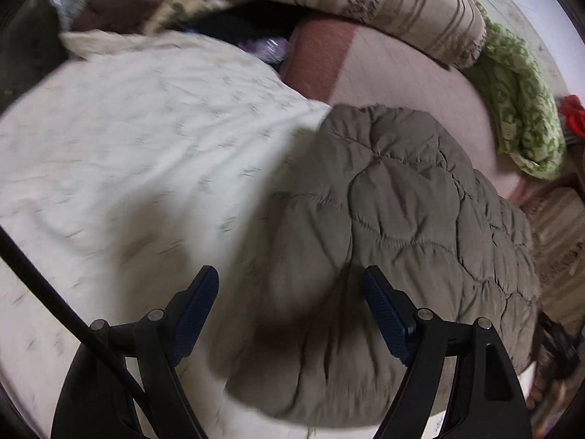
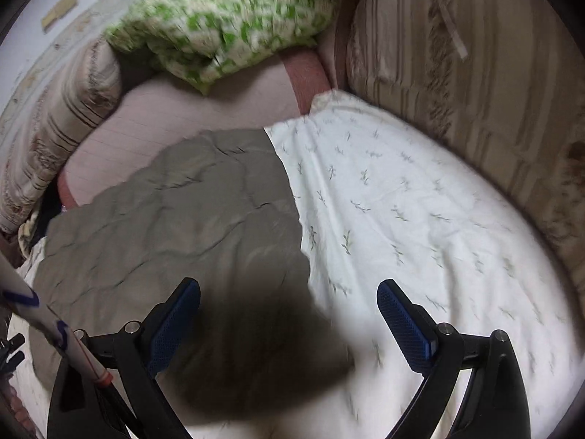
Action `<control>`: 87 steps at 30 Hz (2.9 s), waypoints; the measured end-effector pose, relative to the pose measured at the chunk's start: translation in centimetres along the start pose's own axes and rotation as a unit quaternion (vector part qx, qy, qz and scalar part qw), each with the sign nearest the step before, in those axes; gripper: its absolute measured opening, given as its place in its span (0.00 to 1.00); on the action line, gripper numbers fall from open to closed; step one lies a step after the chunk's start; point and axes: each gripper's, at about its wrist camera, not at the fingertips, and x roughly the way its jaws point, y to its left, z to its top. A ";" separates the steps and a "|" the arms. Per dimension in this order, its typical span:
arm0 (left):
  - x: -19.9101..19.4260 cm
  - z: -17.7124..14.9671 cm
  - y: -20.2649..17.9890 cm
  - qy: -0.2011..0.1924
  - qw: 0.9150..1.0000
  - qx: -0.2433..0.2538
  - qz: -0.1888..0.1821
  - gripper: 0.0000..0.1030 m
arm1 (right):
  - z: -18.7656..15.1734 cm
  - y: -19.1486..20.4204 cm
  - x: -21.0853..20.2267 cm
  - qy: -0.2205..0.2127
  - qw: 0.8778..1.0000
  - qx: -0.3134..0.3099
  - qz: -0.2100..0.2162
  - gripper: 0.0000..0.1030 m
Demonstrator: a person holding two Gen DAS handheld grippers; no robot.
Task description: Fold large clothes
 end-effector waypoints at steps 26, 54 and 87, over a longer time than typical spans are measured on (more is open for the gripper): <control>3.0 -0.1 -5.1 -0.004 0.997 0.073 0.029 0.62 | 3.5 1.4 6.4 0.065 0.979 0.016 0.192 0.65; -1.5 -4.1 -10.9 -0.136 0.958 0.171 0.183 0.72 | -1.0 11.5 2.3 -0.076 0.989 -0.130 0.001 0.74; -16.6 -14.0 -11.9 -0.314 0.930 0.119 0.148 0.90 | -13.6 7.6 -11.2 -0.088 0.991 -0.096 -0.004 0.81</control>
